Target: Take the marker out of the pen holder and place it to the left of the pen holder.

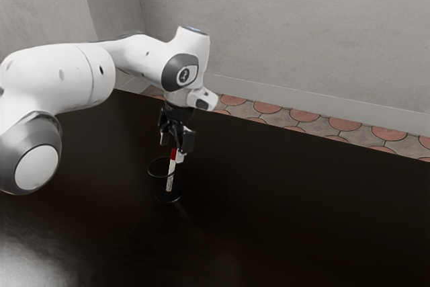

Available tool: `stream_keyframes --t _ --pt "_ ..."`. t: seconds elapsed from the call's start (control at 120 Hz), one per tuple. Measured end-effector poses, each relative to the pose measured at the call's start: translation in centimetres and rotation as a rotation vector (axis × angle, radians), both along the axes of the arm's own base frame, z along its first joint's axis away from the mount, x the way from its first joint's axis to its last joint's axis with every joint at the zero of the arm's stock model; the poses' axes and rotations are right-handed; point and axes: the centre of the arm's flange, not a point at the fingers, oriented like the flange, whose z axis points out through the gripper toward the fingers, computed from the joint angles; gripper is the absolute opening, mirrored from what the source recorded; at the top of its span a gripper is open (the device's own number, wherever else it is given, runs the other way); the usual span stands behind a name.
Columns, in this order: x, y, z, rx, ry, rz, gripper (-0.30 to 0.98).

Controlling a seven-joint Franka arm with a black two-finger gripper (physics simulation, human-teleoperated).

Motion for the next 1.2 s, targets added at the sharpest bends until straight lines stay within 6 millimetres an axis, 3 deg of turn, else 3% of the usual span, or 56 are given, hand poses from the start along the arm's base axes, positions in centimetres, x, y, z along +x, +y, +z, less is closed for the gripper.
stream_keyframes --t 0.367,0.8,1.05,1.133,1.2 --pt "0.4 0.3 -2.1 -0.006 0.031 -0.045 0.63" --pt "1.0 -0.2 -2.6 -0.016 0.033 -0.082 0.12" --pt "1.1 0.3 -1.9 -0.017 0.022 -0.086 -0.04" --pt "1.3 0.6 -1.0 -0.013 0.005 -0.085 -0.06" --pt "1.4 1.0 0.9 -0.015 -0.024 -0.083 -0.07"
